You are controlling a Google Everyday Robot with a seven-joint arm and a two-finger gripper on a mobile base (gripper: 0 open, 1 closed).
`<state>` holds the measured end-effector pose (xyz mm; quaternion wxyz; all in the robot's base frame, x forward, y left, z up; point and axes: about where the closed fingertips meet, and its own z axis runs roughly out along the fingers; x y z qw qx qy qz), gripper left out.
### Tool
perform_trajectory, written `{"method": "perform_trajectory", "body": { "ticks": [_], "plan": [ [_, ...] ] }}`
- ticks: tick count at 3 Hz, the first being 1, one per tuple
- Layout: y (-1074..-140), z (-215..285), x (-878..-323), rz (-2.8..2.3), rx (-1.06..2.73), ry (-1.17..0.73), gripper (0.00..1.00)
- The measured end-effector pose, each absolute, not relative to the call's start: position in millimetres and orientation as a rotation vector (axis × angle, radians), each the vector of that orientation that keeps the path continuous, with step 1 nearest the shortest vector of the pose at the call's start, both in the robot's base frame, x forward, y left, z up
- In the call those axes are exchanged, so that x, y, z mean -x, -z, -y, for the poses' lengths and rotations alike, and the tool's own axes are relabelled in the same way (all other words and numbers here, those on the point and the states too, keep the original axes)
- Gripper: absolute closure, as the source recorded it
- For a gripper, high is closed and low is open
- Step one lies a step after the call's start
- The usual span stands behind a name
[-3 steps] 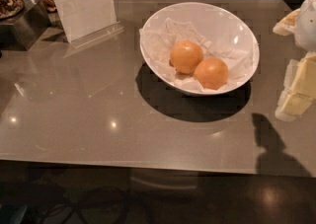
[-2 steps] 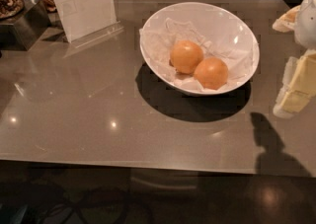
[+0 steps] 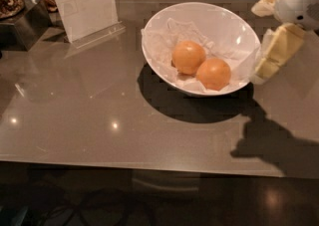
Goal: Pick orange from white bowl
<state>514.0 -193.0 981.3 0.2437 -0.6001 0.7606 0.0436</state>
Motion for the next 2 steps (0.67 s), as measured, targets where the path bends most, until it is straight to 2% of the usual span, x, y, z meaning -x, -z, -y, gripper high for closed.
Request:
{"method": "perform_trajectory", "body": {
  "ticks": [2],
  "plan": [
    [-953,172,-576,-2.096,1.495,-0.344,0.00]
  ]
}}
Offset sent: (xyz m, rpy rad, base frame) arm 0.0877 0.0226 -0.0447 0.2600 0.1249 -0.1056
